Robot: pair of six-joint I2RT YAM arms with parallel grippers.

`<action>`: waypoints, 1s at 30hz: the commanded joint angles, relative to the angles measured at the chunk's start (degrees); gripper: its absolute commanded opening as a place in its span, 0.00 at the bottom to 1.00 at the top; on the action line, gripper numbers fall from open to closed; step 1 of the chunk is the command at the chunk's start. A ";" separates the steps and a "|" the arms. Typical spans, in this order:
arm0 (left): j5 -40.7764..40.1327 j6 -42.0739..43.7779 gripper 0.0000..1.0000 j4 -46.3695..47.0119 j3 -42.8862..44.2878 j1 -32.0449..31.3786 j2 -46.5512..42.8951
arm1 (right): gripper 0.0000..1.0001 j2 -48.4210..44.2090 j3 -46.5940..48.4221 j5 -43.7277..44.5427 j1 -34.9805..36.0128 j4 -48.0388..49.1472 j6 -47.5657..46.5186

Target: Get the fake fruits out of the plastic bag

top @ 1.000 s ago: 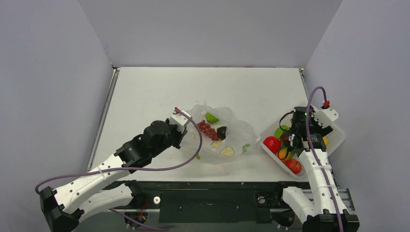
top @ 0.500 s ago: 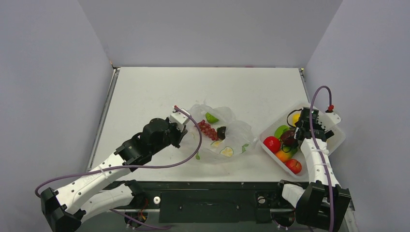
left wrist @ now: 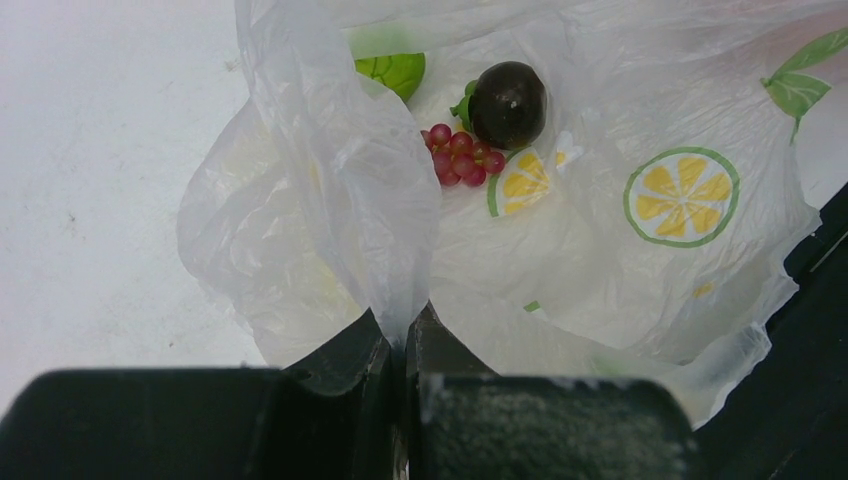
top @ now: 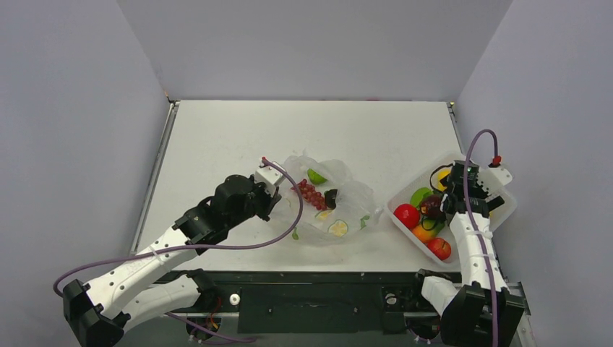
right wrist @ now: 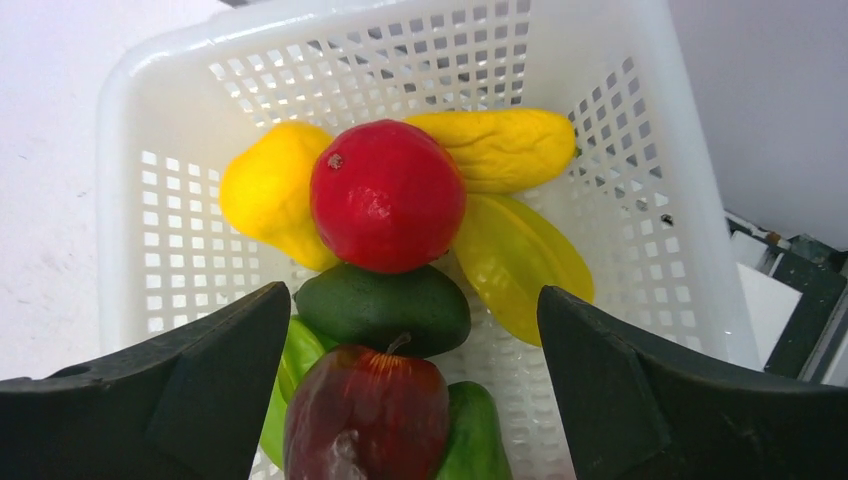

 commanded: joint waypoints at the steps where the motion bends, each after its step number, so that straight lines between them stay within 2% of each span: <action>1: 2.64 0.07 0.00 2.56 1.47 0.46 -0.09 | 0.89 -5.88 1.49 5.51 5.17 -0.01 -2.15; 4: 4.50 0.10 0.00 2.19 1.90 0.74 0.29 | 0.88 -8.32 4.68 8.38 11.67 -1.58 -5.49; 5: 6.57 0.11 0.00 1.93 2.04 0.73 0.44 | 0.87 -9.15 5.44 8.54 16.27 -1.86 -6.32; 8: 9.26 0.22 0.00 1.95 1.98 0.87 0.91 | 0.85 -10.41 8.98 5.76 24.26 -1.62 -11.23; 10: 10.75 0.52 0.00 1.81 1.77 0.80 1.49 | 0.82 -10.87 10.46 -3.52 28.83 -0.07 -14.08; 14: 13.12 0.99 0.00 0.77 2.02 0.65 3.14 | 0.73 -11.01 12.00 -16.43 37.11 2.95 -16.22; 20: 11.22 1.43 0.00 -0.49 2.06 0.03 5.57 | 0.71 -11.32 10.73 -18.73 58.11 7.82 -21.62; 24: 10.10 1.36 0.00 -1.57 2.69 -0.18 7.49 | 0.65 -7.76 7.76 -17.81 63.94 9.11 -20.47; 27: 9.86 1.35 0.00 -2.02 3.10 -0.28 8.40 | 0.54 -4.82 4.23 -18.04 65.89 12.45 -18.26; 30: 9.83 1.41 0.00 -2.17 3.41 -0.24 9.05 | 0.48 -0.48 1.80 -16.58 67.67 16.44 -16.37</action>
